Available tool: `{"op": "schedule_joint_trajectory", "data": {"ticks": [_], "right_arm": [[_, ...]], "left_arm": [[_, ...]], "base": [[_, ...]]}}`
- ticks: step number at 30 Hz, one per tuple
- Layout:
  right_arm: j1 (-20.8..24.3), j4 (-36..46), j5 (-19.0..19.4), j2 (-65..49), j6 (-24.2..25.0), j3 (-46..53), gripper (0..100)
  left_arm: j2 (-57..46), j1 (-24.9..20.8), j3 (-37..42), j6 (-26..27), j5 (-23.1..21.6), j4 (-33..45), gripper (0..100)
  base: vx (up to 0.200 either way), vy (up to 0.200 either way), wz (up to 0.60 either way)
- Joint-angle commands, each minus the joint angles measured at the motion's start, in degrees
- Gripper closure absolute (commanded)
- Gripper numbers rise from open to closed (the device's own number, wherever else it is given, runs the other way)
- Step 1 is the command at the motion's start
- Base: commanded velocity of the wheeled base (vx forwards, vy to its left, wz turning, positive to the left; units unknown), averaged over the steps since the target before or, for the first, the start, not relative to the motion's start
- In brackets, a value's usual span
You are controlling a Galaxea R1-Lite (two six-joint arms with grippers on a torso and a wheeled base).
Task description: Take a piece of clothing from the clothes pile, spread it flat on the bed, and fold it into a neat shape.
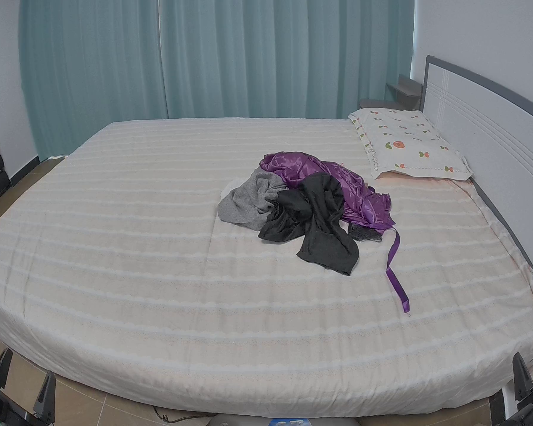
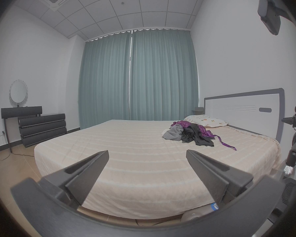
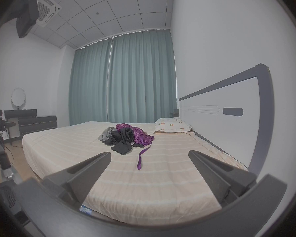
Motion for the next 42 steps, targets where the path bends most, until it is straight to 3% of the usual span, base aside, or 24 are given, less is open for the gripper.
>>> {"op": "schedule_joint_trajectory", "data": {"ticks": [1, 2, 7, 15, 20, 26, 35, 37, 42], "right_arm": [[0.02, -0.51, 1.05, 2.46, 2.18, -7.95, 0], [-0.07, 0.64, 1.76, 6.77, 3.94, -12.87, 0], [0.02, -0.07, 3.34, 15.30, 1.57, -10.15, 0], [0.11, -4.29, 7.82, 30.68, 2.10, -13.31, 0], [1.96, -13.95, 10.55, 52.30, 4.21, -16.13, 0], [7.49, -25.64, 9.93, 71.99, 10.89, -21.05, 0], [11.54, -32.85, 6.86, 95.63, 20.47, -32.91, 0], [12.94, -34.87, 5.10, 102.31, 24.68, -37.31, 0], [14.17, -36.28, 1.49, 115.05, 29.61, -46.45, 0]], "left_arm": [[-1.01, 0.00, 1.01, -0.01, 0.01, 0.00, 0], [-1.01, 0.00, 1.01, -0.01, 0.01, 0.00, 0], [-1.01, 0.00, 1.01, -0.01, 0.01, 0.00, 0], [-1.01, 0.00, 1.01, -0.01, 0.01, 0.00, 0], [-1.01, 0.00, 1.01, -0.01, 0.01, 0.00, 0], [-1.01, 0.00, 1.01, -0.01, 0.01, 0.00, 0], [-1.01, 0.00, 1.01, -0.01, 0.01, 0.00, 0], [-1.01, 0.00, 1.01, -0.01, 0.01, 0.00, 0], [-1.01, 0.00, 1.01, -0.01, 0.01, 0.00, 0]], "base": [[0.000, 0.000, 0.00], [0.000, 0.000, 0.00], [0.000, 0.000, 0.00], [0.000, 0.000, 0.00], [0.000, 0.000, 0.00], [0.000, 0.000, 0.00], [0.000, 0.000, 0.00], [0.000, 0.000, 0.00], [0.000, 0.000, 0.00]]}}
